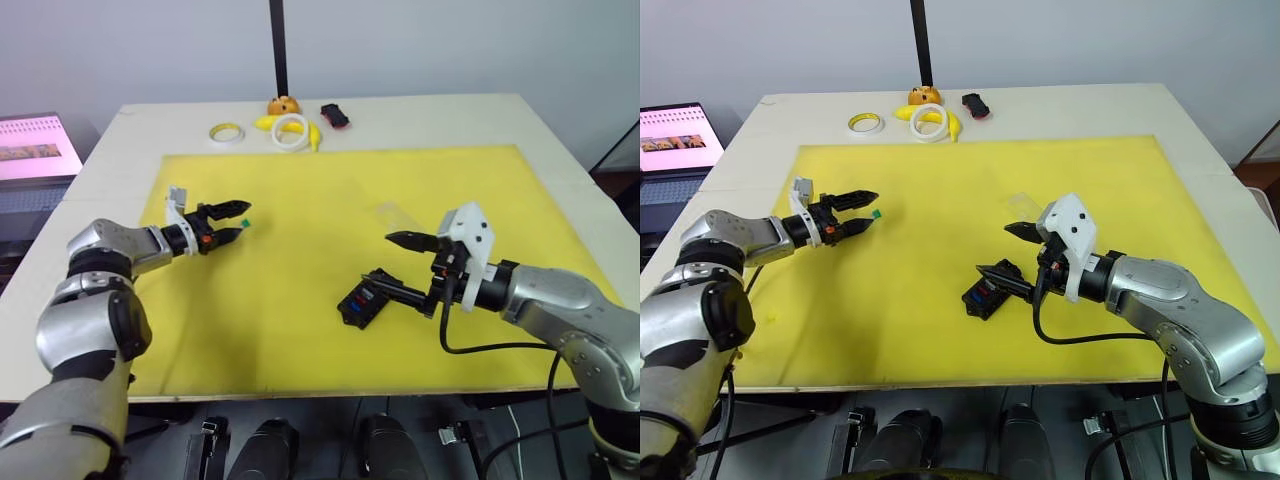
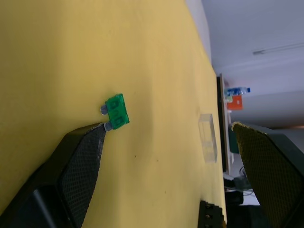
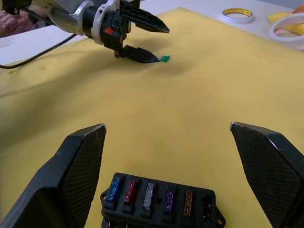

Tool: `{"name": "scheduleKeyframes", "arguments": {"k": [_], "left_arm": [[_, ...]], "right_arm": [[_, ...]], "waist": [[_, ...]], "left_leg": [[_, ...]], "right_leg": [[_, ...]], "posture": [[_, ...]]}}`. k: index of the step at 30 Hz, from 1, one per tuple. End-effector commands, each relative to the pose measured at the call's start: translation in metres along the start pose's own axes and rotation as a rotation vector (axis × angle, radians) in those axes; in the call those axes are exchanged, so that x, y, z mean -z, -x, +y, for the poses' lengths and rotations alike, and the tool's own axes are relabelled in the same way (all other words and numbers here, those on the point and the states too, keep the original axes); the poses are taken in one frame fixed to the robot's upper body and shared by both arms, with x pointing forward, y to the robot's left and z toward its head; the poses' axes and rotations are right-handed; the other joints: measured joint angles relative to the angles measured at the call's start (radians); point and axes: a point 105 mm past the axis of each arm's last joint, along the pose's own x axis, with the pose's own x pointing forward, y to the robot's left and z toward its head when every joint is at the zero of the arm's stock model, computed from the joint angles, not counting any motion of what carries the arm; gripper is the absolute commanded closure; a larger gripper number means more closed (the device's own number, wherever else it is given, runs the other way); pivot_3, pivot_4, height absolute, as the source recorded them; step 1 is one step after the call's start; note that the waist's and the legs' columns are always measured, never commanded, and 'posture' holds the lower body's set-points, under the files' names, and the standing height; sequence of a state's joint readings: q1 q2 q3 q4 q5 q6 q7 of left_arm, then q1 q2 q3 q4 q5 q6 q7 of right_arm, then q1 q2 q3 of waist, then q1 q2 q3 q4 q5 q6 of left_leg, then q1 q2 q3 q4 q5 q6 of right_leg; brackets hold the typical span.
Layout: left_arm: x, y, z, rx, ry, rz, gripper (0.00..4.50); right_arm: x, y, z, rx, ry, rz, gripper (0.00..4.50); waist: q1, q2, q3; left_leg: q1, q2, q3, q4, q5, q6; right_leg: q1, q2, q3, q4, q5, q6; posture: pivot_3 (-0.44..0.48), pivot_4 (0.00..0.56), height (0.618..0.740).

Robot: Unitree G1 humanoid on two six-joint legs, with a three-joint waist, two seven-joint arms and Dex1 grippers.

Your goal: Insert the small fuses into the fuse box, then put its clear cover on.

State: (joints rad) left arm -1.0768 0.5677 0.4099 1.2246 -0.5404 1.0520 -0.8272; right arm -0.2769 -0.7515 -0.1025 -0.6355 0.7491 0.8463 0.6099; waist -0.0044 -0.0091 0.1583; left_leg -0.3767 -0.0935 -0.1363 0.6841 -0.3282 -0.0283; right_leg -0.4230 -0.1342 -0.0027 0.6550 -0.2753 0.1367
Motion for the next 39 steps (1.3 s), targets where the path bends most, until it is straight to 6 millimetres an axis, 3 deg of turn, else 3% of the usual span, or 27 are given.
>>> {"name": "scheduleKeyframes", "arguments": {"k": [1, 7, 8, 15, 18, 20, 36, 39], "left_arm": [[-0.005, -0.007, -0.008, 0.015, -0.02, -0.022, 0.0], [-0.007, -0.007, -0.002, -0.009, -0.02, -0.053, 0.0], [-0.006, -0.007, -0.001, -0.015, -0.022, -0.05, 0.55], [-0.007, -0.008, 0.001, -0.021, -0.03, -0.063, 0.55], [-0.008, -0.007, 0.004, -0.035, -0.03, -0.074, 1.5], [-0.007, -0.006, 0.007, -0.05, -0.038, -0.068, 2.44], [-0.003, -0.008, 0.021, -0.112, -0.056, -0.078, 2.44], [-0.004, -0.008, 0.025, -0.138, -0.071, -0.089, 3.31]], "right_arm": [[-0.009, 0.003, 0.003, 0.003, 0.046, -0.02, 0.04], [-0.008, 0.005, 0.002, 0.014, 0.049, -0.012, 0.04], [-0.008, 0.006, 0.002, 0.015, 0.049, -0.01, 0.0], [-0.007, 0.008, 0.001, 0.022, 0.051, -0.004, 0.0], [-0.007, 0.008, 0.001, 0.022, 0.052, -0.002, 0.0], [-0.007, 0.008, 0.0, 0.023, 0.052, -0.002, 0.0], [-0.007, 0.009, -0.002, 0.028, 0.058, 0.007, 0.0], [-0.007, 0.01, -0.002, 0.03, 0.059, 0.008, 0.0]], "waist": [[0.001, 0.0, 0.0], [0.008, 0.0, 0.0], [0.009, 0.0, 0.0], [0.009, 0.0, 0.0], [0.009, 0.0, 0.0], [0.007, 0.0, 0.0], [-0.004, 0.0, 0.0], [-0.004, 0.0, 0.0]], "left_leg": [[0.0, 0.0, 0.0, 0.0, 0.0, 0.0], [0.0, 0.0, 0.0, 0.0, 0.0, 0.0], [0.001, 0.0, 0.0, 0.0, 0.0, 0.0], [0.001, 0.0, 0.0, 0.0, 0.001, -0.001], [0.001, 0.0, 0.0, 0.0, 0.001, -0.001], [0.001, 0.0, 0.0, 0.0, 0.001, -0.001], [0.0, 0.001, 0.0, 0.0, 0.001, -0.001], [0.001, 0.001, 0.0, 0.0, 0.001, -0.001]], "right_leg": [[0.0, 0.0, 0.0, 0.0, 0.0, 0.0], [0.0, 0.0, 0.0, 0.0, 0.0, 0.0], [0.0, 0.0, 0.0, 0.001, 0.0, 0.0], [0.0, 0.0, 0.0, 0.001, 0.0, 0.0], [0.0, 0.0, 0.0, 0.002, 0.0, 0.0], [-0.001, 0.0, 0.0, 0.001, 0.0, 0.0], [-0.001, 0.0, 0.0, 0.002, 0.0, 0.0], [-0.001, 0.0, 0.0, 0.002, 0.0, 0.0]], "posture": [[0.0, 0.15, 0.74], [0.0, 0.15, 0.74], [0.0, 0.15, 0.74], [0.0, 0.15, 0.74], [0.0, 0.15, 0.74], [0.0, 0.15, 0.74], [0.0, 0.15, 0.74], [0.0, 0.15, 0.74]]}}
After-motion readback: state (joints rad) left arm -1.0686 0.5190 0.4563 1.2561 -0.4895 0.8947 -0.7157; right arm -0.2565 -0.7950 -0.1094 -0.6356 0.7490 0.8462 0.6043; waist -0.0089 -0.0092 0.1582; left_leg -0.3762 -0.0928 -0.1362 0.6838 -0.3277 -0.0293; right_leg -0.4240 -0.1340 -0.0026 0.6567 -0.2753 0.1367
